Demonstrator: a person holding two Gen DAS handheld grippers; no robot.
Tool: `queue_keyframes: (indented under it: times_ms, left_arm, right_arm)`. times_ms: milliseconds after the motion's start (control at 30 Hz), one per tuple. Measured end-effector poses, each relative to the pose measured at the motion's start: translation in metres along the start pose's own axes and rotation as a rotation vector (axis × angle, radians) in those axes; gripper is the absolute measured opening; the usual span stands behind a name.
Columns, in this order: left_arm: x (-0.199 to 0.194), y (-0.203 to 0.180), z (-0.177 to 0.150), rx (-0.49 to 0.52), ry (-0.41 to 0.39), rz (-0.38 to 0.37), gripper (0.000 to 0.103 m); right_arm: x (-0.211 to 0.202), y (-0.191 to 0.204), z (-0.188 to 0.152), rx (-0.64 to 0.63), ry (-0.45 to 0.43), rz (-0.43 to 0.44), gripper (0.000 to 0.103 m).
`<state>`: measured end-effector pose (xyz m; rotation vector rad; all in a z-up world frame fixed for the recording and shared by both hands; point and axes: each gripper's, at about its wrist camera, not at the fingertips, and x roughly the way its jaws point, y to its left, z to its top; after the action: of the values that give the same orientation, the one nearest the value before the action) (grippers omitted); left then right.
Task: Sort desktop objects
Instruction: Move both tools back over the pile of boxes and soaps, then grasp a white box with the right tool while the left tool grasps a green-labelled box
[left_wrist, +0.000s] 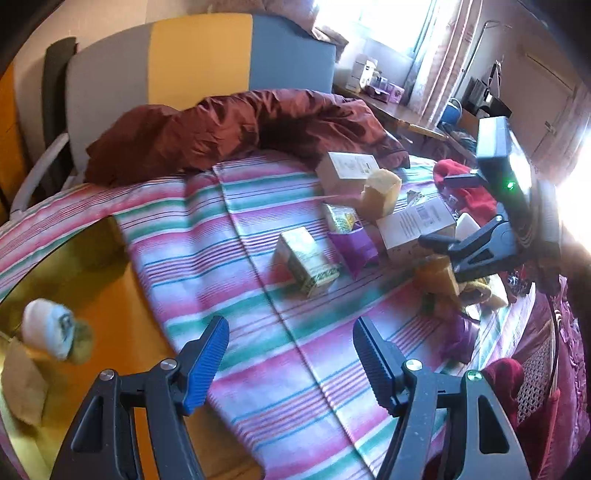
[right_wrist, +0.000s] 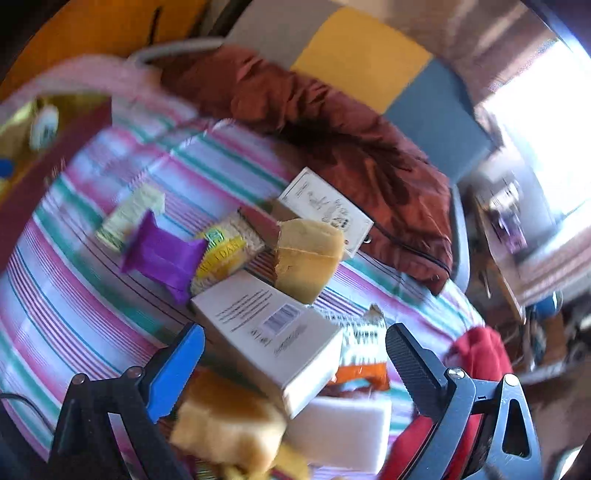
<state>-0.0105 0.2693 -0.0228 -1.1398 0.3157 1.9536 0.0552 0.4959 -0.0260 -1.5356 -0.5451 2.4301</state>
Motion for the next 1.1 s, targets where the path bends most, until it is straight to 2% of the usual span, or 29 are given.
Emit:
queue_keyframes:
  times_ms: [167,200,233,300,333,500,767,867,933,1000,1100]
  left_arm:
    - [0.036,-0.002,0.02,-0.036,0.062,-0.015,0.071]
    - [0.042,-0.002,0.024,-0.048,0.072,-0.017,0.071]
    - [0.05,-0.002,0.028,-0.061,0.083,-0.017,0.071]
    - [0.065,0.0,0.035,-0.098,0.114,-0.005,0.071]
    - [0.069,0.001,0.037,-0.113,0.119,-0.011,0.071]
    - [0.095,0.002,0.048,-0.15,0.156,0.03,0.069]
    - [0.121,-0.006,0.059,-0.11,0.19,0.085,0.068]
    - [0.126,-0.005,0.052,-0.085,0.199,0.096,0.047]
    - [0.122,-0.005,0.049,-0.063,0.178,0.093,0.033]
    - [0.118,-0.002,0.044,-0.064,0.165,0.086,0.03]
    - [0.113,0.0,0.04,-0.061,0.154,0.078,0.03]
  right_arm:
    - [0.022,0.001,0.005,-0.08,0.062,0.02,0.099]
    - [0.024,0.001,0.005,-0.08,0.068,0.037,0.092]
    - [0.026,0.001,0.006,-0.077,0.072,0.053,0.079]
    - [0.027,0.004,0.004,-0.084,0.077,0.09,0.062]
    - [0.027,0.007,0.003,-0.091,0.076,0.088,0.06]
    - [0.024,0.014,-0.003,-0.09,0.058,0.078,0.058]
    - [0.026,0.013,-0.003,-0.052,0.025,0.085,0.06]
    - [0.028,0.013,-0.003,-0.047,0.024,0.087,0.06]
    - [0.027,0.013,-0.003,-0.042,0.023,0.091,0.058]
    - [0.024,0.011,-0.004,-0.028,0.013,0.104,0.055]
    - [0.018,0.008,-0.003,0.015,-0.008,0.125,0.052]
